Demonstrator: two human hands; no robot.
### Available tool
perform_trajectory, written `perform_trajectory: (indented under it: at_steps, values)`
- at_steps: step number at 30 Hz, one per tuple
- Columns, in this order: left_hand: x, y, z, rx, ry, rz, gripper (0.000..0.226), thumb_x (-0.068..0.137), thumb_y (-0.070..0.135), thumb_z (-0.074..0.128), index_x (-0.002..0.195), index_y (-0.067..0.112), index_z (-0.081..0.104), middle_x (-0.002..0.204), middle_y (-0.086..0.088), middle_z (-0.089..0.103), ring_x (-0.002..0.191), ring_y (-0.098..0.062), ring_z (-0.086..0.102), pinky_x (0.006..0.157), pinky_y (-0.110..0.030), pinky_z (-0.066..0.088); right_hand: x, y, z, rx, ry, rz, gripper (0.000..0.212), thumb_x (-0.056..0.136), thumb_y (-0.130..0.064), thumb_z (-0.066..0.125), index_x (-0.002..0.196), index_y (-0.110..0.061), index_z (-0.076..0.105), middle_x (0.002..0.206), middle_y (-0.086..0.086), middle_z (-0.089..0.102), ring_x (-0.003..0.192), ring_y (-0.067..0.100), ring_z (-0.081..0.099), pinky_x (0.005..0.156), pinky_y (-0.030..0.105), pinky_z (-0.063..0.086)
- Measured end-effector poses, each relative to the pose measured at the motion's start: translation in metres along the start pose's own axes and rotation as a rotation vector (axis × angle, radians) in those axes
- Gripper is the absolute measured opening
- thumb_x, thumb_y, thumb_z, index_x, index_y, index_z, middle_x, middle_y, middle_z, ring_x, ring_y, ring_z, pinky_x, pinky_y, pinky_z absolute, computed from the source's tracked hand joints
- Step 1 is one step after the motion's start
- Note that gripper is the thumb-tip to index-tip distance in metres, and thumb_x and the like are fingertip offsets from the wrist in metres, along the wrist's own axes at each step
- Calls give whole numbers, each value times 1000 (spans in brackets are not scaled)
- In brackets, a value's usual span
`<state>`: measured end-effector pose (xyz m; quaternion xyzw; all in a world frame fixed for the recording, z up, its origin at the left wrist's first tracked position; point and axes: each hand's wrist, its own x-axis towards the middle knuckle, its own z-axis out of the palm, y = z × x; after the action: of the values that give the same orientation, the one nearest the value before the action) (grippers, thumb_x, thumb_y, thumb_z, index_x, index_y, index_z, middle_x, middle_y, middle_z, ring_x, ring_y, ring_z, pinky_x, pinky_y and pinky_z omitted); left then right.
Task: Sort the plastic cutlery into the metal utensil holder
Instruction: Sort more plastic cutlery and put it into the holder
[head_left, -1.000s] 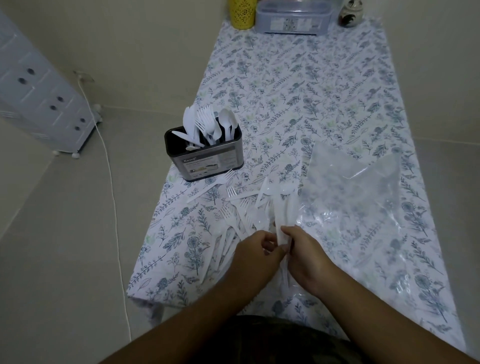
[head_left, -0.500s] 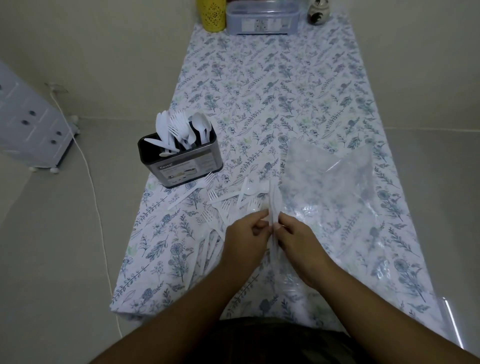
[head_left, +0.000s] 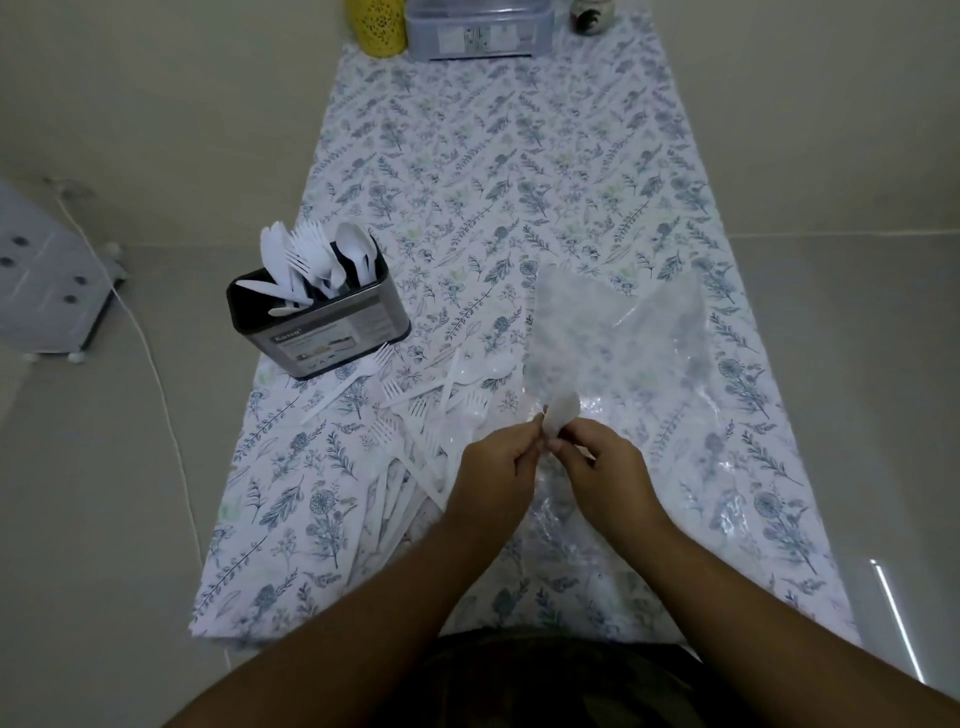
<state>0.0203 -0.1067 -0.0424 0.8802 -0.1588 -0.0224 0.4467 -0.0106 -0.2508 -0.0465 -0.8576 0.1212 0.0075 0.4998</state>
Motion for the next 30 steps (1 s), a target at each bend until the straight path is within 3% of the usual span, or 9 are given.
perform_trajectory:
  at_steps: [3, 7, 10, 14, 19, 22, 25, 27, 30]
  values:
    - [-1, -6, 4, 28, -13, -6, 15, 97, 8, 61, 107, 5, 72, 89, -4, 73, 77, 5, 56, 75, -2, 39, -2, 6, 2, -25, -1, 5, 11, 97, -14, 63, 93, -7, 71, 91, 6, 72, 90, 21, 65, 79, 39, 54]
    - [2, -8, -1, -7, 6, -12, 15, 95, 12, 65, 105, 8, 75, 87, -2, 74, 78, 2, 57, 72, -5, 45, 5, 0, -3, -84, -39, -57, 14, 95, -14, 67, 82, -13, 67, 83, -1, 66, 83, 10, 60, 70, 23, 47]
    - [0, -8, -15, -62, 48, -82, 25, 94, 15, 68, 117, 9, 72, 103, -2, 76, 89, 0, 65, 80, -6, 48, 11, -16, -5, -98, -97, -80, 23, 94, -14, 69, 75, -25, 61, 74, -10, 60, 76, 1, 57, 65, 9, 38]
    - [0, -8, -50, -98, 151, -80, 17, 92, 13, 69, 107, 14, 76, 93, 3, 76, 85, 0, 65, 73, -7, 49, 20, -53, 5, 49, -132, -65, 29, 91, -12, 73, 78, -37, 64, 73, -19, 70, 76, 2, 67, 72, 18, 51]
    - [11, -14, -115, 26, 263, 14, 16, 90, 12, 69, 103, 10, 77, 92, -2, 75, 84, 6, 58, 76, -8, 45, 36, -113, 36, 219, -193, -101, 17, 87, -8, 76, 96, -22, 72, 85, -5, 77, 88, 12, 73, 88, 46, 60]
    - [20, -16, -160, 86, 334, 82, 12, 89, 9, 70, 98, 10, 78, 87, -2, 74, 80, -9, 65, 73, -23, 51, 50, -159, 51, 251, -224, -170, 22, 88, -10, 75, 89, -31, 71, 87, -3, 76, 87, 15, 74, 85, 45, 62]
    - [38, -19, -210, 143, 410, 113, 13, 90, 9, 70, 100, 7, 78, 91, -3, 76, 81, -8, 66, 76, -21, 53, 71, -205, 66, 268, -248, -237, 15, 88, -11, 76, 100, -20, 74, 92, 2, 75, 89, 18, 74, 85, 43, 62]
    - [51, -22, -242, 184, 467, 141, 16, 89, 10, 70, 102, 6, 78, 91, -4, 76, 79, -4, 64, 75, -16, 51, 85, -236, 77, 282, -236, -287, 19, 87, -9, 77, 105, -13, 73, 91, 1, 74, 89, 15, 73, 86, 35, 62]
    - [66, -33, -277, 188, 517, 130, 18, 91, 18, 68, 103, 11, 79, 88, -3, 76, 76, -13, 66, 72, -29, 55, 104, -276, 95, 279, -244, -374, 21, 85, -7, 78, 92, -26, 72, 82, -8, 73, 76, 0, 71, 74, 16, 57]
